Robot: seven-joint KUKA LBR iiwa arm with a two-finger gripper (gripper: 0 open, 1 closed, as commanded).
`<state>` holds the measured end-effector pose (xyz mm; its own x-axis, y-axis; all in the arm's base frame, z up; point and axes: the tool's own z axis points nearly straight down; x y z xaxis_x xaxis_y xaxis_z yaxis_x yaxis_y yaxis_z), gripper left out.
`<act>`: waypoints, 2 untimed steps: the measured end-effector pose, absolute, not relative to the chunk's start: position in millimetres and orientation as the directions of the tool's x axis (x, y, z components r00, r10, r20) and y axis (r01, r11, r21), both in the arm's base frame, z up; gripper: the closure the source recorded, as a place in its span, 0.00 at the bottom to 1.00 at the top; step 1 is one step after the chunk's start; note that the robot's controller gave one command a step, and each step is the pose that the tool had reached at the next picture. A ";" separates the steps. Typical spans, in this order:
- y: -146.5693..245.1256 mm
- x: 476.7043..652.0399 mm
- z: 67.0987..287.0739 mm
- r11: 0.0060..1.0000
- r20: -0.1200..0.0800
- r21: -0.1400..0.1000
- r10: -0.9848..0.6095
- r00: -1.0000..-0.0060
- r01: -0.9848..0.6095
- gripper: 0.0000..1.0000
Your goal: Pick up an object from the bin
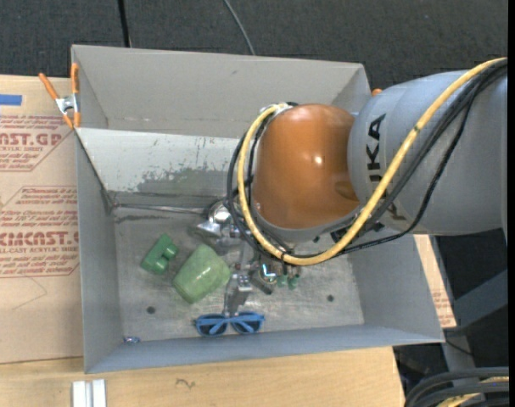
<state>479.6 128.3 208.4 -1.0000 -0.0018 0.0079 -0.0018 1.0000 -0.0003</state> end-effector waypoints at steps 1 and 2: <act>118.3 488.9 129.8 0.997 -0.027 0.007 -0.074 -0.997 -0.074 0.00; 127.2 480.6 141.7 0.991 -0.003 0.001 -0.132 -0.991 -0.132 0.00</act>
Offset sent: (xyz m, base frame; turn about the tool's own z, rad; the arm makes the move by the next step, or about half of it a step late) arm 0.0026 -0.0202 -0.1384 -0.0986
